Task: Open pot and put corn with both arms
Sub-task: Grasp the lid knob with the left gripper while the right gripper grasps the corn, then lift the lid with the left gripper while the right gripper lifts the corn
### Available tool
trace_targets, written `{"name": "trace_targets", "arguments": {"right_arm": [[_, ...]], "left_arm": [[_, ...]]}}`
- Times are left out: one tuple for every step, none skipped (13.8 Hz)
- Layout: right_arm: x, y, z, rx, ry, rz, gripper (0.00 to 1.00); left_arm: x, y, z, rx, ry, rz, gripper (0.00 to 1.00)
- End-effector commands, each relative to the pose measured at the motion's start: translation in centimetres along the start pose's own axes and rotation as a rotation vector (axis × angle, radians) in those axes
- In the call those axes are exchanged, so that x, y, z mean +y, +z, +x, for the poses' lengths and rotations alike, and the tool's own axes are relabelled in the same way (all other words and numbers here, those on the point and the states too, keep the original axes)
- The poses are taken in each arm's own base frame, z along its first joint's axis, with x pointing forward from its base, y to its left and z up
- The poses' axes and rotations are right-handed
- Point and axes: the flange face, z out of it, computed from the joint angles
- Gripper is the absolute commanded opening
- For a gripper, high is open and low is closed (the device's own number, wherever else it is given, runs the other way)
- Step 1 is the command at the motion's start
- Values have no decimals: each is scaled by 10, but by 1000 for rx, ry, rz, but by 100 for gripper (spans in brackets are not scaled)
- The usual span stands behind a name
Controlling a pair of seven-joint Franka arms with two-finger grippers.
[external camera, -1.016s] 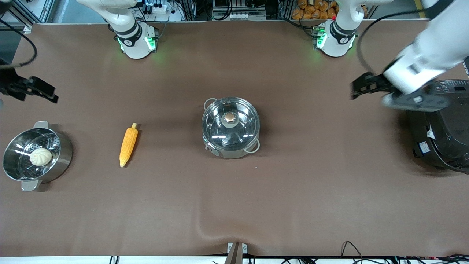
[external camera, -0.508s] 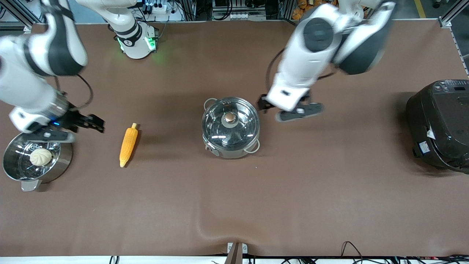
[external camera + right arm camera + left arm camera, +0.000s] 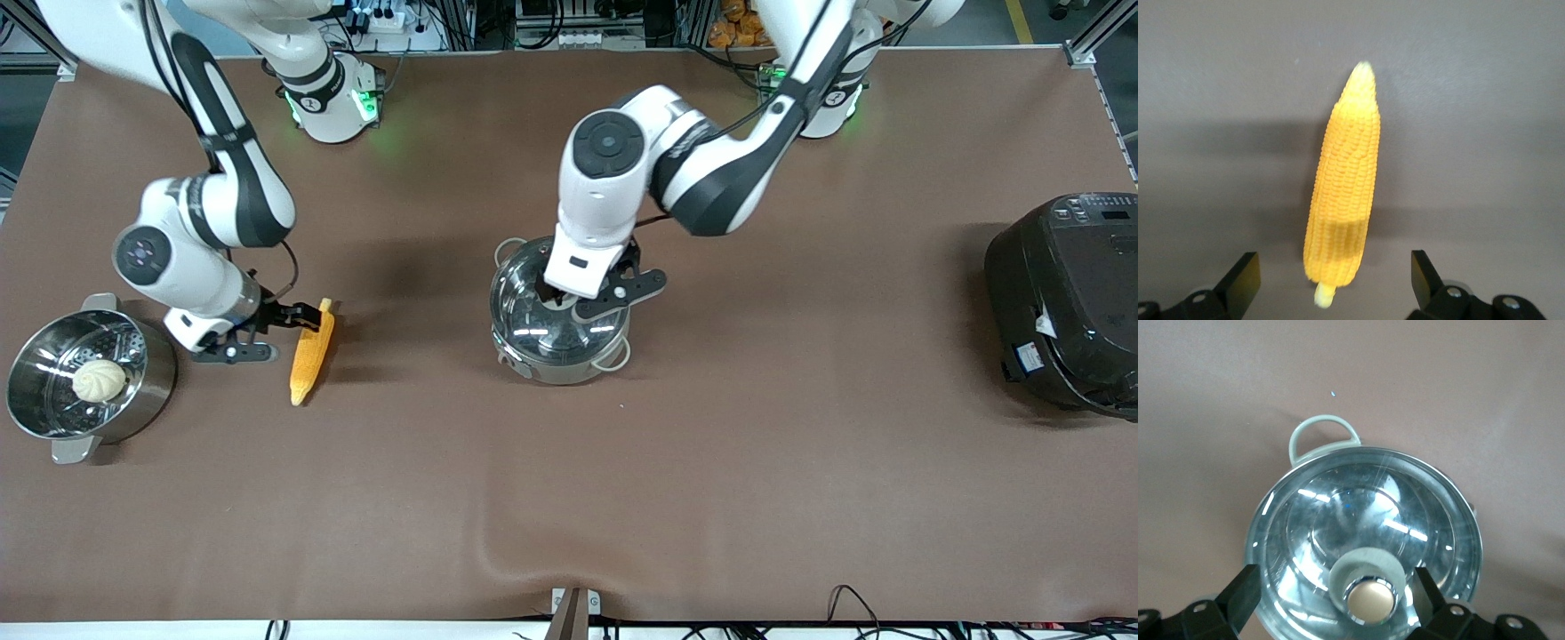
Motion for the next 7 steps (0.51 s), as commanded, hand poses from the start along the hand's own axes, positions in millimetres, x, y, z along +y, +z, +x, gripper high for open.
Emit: {"name": "trace_targets", "arguments": {"right_arm": [[5, 21, 2, -19, -23, 3, 100], [5, 32, 3, -30, -12, 9, 100], [5, 43, 4, -24, -4, 11, 100], [6, 54, 5, -17, -1, 12, 100], [6, 63, 6, -14, 0, 13, 100], [6, 63, 7, -8, 1, 13, 100], [5, 63, 7, -13, 6, 13, 100]], "left_arm": [[17, 17, -17, 43, -18, 5, 100], [18, 24, -18, 39, -27, 11, 100], [21, 29, -21, 40, -28, 2, 100], [23, 35, -27, 38, -20, 6, 100], [23, 42, -28, 40, -16, 17, 100], [23, 47, -32, 49, -9, 27, 100], [24, 54, -36, 52, 1, 37, 100]]}}
